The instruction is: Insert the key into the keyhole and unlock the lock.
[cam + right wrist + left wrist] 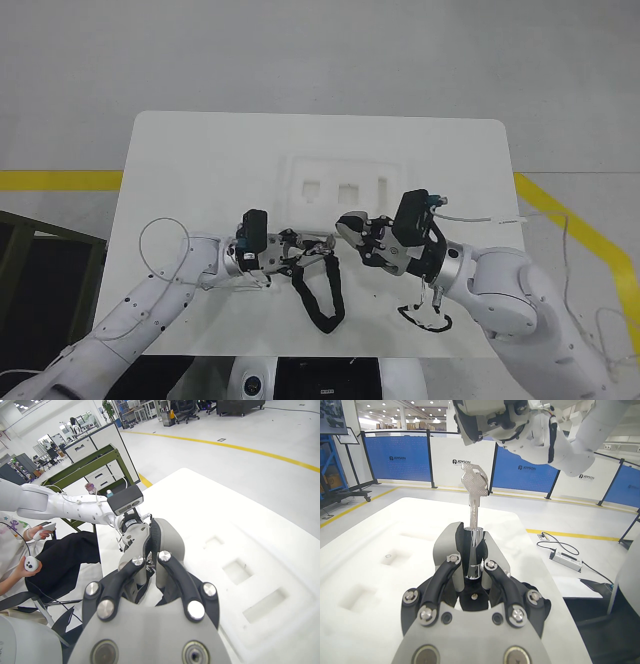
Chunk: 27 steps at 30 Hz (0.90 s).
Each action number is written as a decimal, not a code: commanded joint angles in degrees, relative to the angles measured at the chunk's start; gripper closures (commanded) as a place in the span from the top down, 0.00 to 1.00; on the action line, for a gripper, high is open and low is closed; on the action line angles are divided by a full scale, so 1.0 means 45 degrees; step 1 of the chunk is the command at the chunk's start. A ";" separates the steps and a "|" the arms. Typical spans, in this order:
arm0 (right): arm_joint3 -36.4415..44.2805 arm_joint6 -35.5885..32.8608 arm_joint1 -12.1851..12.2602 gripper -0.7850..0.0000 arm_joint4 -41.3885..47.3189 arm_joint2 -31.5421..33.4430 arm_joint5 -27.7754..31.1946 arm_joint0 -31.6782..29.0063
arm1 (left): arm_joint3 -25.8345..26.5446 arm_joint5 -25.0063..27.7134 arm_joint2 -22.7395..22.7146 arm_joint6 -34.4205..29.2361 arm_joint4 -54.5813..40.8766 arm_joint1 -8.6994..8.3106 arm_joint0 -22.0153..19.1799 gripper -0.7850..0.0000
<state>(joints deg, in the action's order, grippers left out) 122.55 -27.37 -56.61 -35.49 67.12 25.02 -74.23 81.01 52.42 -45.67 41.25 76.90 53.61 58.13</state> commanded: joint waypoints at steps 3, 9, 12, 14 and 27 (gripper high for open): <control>-0.0121 0.0352 -0.0085 0.00 -0.0319 -0.0386 -0.0017 0.0110 | -0.0214 0.0277 0.0258 0.0098 -0.0377 0.0200 -0.0157 0.00; -0.0346 0.0571 -0.0181 0.00 -0.0519 -0.0661 -0.0054 0.0301 | -0.0608 0.0504 0.0542 0.0354 -0.0518 0.0470 -0.0345 0.00; -0.0475 0.0739 -0.0218 0.00 -0.0568 -0.0684 -0.0085 0.0357 | -0.0735 0.0594 0.0597 0.0485 -0.0439 0.0563 -0.0412 0.00; -0.0570 0.0867 -0.0243 0.00 -0.0607 -0.0670 -0.0094 0.0396 | -0.0802 0.0654 0.0611 0.0634 -0.0383 0.0623 -0.0436 0.00; -0.0697 0.0564 -0.0324 0.00 -0.0422 -0.0858 0.0167 0.0356 | -0.0974 0.0763 0.0435 0.1238 0.0162 0.0799 -0.0378 0.00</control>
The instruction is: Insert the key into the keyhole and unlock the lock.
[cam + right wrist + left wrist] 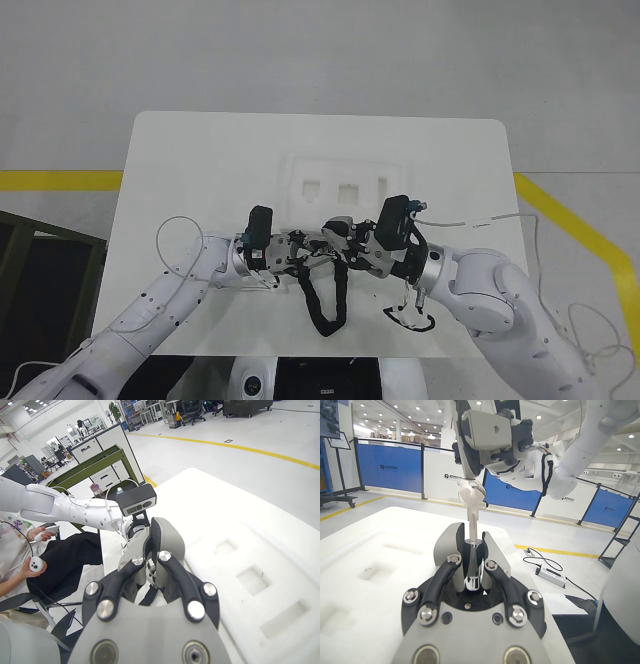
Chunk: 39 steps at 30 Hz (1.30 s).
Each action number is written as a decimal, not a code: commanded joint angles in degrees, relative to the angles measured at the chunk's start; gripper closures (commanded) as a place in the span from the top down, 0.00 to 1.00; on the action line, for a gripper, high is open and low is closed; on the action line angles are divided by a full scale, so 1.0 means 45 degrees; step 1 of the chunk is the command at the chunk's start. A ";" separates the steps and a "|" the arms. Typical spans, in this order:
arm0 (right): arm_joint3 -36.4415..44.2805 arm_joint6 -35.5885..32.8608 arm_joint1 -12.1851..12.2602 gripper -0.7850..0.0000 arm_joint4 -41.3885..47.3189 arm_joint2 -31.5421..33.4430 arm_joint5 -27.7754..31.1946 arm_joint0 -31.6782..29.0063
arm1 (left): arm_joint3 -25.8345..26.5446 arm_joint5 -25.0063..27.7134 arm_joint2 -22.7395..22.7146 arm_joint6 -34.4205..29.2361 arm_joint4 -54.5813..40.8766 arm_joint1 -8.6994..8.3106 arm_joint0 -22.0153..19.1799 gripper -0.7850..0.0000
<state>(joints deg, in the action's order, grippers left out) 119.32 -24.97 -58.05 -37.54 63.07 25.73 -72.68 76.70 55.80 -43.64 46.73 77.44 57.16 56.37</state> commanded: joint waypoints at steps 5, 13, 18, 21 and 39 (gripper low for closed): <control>-0.0054 -0.0002 -0.0016 0.00 0.0107 0.0247 -0.0013 0.0097 | -0.0033 0.0017 -0.0109 0.0099 0.0148 0.0048 0.0079 0.00; -0.0037 -0.0699 -0.0043 0.00 0.0088 0.0096 0.0248 0.0277 | 0.0053 0.0075 -0.0242 0.0103 0.0312 0.0121 0.0131 0.00; 0.0031 -0.1128 -0.0045 0.00 0.0218 -0.0058 0.0544 0.0251 | 0.0077 0.0071 -0.0335 0.0112 0.0401 0.0164 0.0140 0.00; 0.0046 -0.1026 -0.0053 0.00 0.0287 0.0057 0.0446 0.0270 | 0.0063 0.0100 -0.0382 0.0107 0.0465 0.0184 0.0160 0.00; 0.0940 -0.2819 0.0445 0.23 -0.1704 0.2932 0.1080 -0.1287 | 0.0513 0.0267 -0.1716 0.0121 0.0977 -0.0139 0.0504 0.00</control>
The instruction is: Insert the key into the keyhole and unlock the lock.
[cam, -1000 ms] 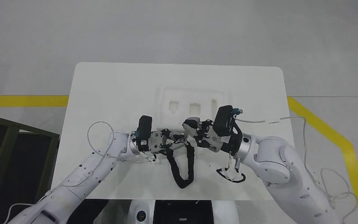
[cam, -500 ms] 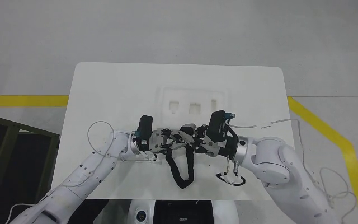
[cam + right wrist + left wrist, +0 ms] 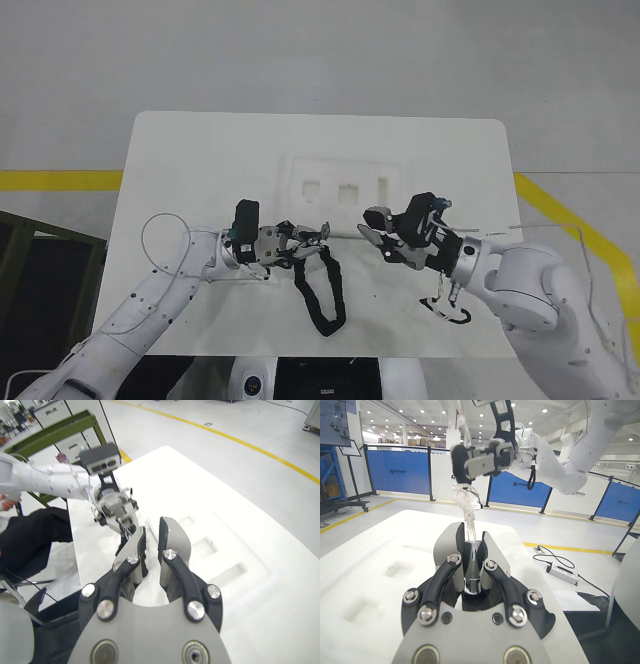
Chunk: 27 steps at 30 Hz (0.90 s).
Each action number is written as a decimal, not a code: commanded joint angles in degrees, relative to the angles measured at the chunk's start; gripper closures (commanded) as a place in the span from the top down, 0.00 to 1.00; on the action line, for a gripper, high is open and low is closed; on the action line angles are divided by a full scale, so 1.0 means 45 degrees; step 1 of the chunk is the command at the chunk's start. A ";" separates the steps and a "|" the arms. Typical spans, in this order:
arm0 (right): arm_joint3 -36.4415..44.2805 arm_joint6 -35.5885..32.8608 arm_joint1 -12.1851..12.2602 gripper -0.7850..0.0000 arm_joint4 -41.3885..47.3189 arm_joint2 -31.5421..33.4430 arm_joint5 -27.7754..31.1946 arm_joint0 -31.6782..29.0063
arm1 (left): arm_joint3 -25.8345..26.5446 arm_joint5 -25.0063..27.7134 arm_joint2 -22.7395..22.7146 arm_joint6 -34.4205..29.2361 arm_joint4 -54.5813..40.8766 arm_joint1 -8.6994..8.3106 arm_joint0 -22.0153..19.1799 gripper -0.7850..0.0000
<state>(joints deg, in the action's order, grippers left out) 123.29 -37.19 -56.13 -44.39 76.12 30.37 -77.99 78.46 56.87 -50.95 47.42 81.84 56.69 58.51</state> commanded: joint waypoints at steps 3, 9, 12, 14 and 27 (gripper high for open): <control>0.0361 0.0040 0.0043 0.32 -0.0779 -0.0076 0.0378 -0.0372 | 0.0524 0.0210 -0.0285 -0.0211 0.0047 -0.0113 0.0033 0.00; 0.0297 0.0269 -0.0008 0.44 -0.1932 -0.0937 0.0616 -0.0242 | 0.0830 0.0252 0.0174 -0.0254 0.0034 -0.0058 -0.0456 0.00; 0.0133 0.0211 -0.0064 0.45 -0.2221 -0.1401 0.0443 0.0030 | 0.0788 0.0252 0.0506 -0.0254 -0.0044 0.0030 -0.0845 0.00; 0.0058 0.0253 -0.0093 0.45 -0.2292 -0.1608 0.0401 0.0152 | 0.0720 0.0252 0.0664 -0.0254 -0.0093 0.0083 -0.1037 0.00; -0.0437 -0.0067 -0.0242 0.44 -0.2274 -0.2548 -0.0080 0.0800 | 0.0443 0.0241 0.1419 -0.0243 -0.0405 0.0467 -0.1857 0.00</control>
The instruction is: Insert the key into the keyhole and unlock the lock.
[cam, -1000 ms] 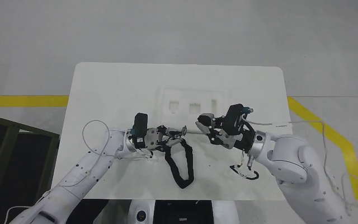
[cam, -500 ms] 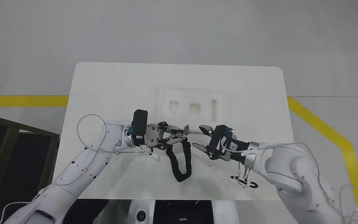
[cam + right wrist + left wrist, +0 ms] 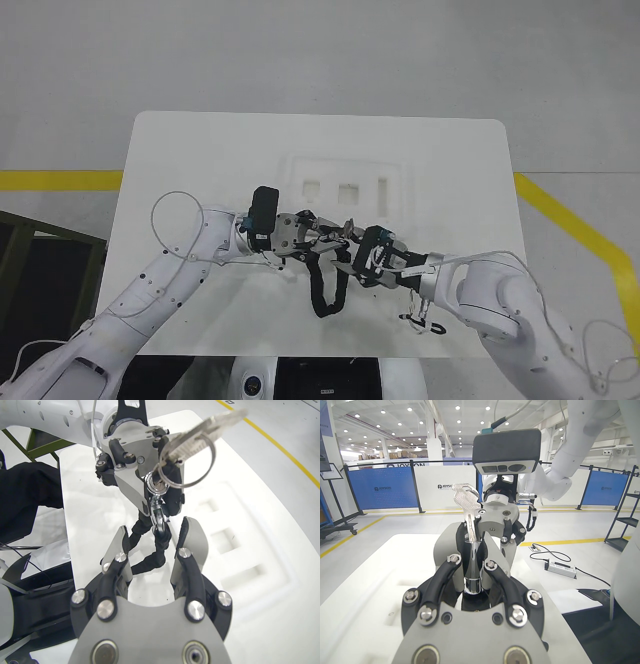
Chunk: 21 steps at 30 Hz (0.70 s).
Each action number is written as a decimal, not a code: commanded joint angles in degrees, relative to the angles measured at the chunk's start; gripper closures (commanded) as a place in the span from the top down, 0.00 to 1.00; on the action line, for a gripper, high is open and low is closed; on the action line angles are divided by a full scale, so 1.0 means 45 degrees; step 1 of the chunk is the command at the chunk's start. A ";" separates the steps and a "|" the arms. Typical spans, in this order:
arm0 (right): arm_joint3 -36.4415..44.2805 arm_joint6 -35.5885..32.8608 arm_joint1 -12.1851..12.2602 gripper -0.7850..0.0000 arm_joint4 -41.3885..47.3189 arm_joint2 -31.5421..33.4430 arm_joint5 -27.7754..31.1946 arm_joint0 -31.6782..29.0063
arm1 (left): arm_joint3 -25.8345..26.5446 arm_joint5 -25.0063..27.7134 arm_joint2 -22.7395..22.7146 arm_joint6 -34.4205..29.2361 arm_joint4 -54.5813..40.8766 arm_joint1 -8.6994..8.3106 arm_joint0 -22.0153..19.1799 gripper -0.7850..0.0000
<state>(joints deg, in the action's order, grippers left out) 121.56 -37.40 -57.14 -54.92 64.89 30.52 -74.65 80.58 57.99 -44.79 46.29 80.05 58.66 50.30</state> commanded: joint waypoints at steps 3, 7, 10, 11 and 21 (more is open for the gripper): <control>-0.0201 -0.0115 -0.0057 0.18 0.0191 -0.0160 -0.0339 0.0279 | -0.0173 -0.0057 0.0194 0.0057 -0.0005 0.0123 -0.0103 0.00; -0.0218 -0.0329 -0.0063 0.00 0.0244 -0.0174 -0.0443 0.0347 | -0.0361 -0.0107 0.0186 0.0107 0.0051 0.0158 -0.0110 0.00; -0.0211 -0.0393 -0.0058 0.00 0.0325 -0.0122 -0.0506 0.0318 | -0.0379 -0.0175 0.0068 0.0175 0.0234 0.0135 -0.0074 0.00; -0.0206 -0.0411 -0.0057 0.00 0.0350 -0.0112 -0.0529 0.0304 | -0.0364 -0.0188 0.0030 0.0188 0.0268 0.0124 -0.0044 0.00; -0.0088 -0.0572 -0.0056 0.00 0.0484 -0.0098 -0.0596 0.0301 | -0.0145 -0.0278 -0.0309 0.0278 0.0440 0.0032 0.0185 0.00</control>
<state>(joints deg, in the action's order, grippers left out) 121.13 -39.87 -57.39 -52.83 64.51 27.83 -73.33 79.82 56.81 -46.05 47.46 81.89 58.84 51.04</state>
